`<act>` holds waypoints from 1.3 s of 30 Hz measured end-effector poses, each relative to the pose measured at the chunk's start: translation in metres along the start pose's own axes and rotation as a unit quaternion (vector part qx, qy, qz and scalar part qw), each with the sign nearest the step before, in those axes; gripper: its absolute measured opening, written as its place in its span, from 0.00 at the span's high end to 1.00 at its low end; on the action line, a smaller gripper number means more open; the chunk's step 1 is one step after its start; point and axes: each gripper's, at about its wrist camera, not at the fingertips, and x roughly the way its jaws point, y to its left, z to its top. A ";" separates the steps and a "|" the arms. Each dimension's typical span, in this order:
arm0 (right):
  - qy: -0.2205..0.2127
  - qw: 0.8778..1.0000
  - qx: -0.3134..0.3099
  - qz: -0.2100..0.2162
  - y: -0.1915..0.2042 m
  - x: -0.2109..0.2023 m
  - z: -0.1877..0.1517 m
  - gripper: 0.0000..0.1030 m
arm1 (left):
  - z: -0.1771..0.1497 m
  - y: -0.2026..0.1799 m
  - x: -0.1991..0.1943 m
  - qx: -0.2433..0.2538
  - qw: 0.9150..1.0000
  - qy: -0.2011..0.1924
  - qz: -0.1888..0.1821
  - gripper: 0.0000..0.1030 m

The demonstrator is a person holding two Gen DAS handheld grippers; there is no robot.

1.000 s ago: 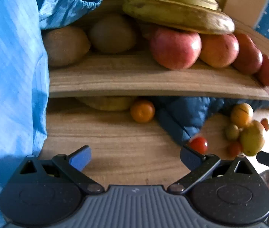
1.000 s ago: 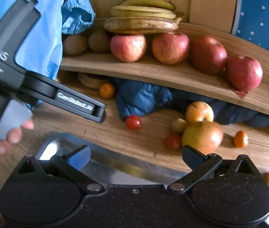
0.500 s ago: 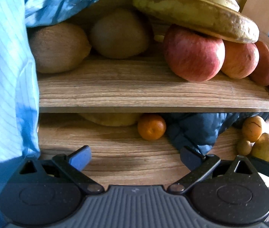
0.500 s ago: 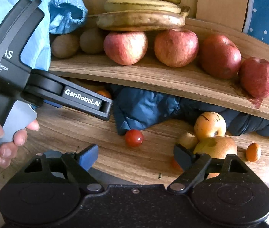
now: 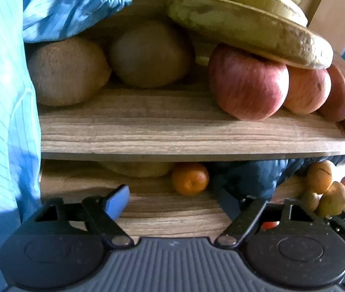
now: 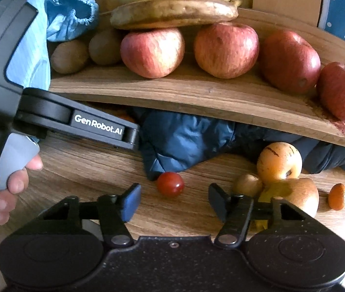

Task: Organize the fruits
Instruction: 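Grasp the red cherry tomato with the right tool while the left grasps a tangerine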

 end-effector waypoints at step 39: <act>-0.006 1.000 0.009 0.019 -0.001 -0.003 -0.005 0.74 | -0.004 -0.010 -0.010 0.000 1.000 -0.013 -0.019 0.67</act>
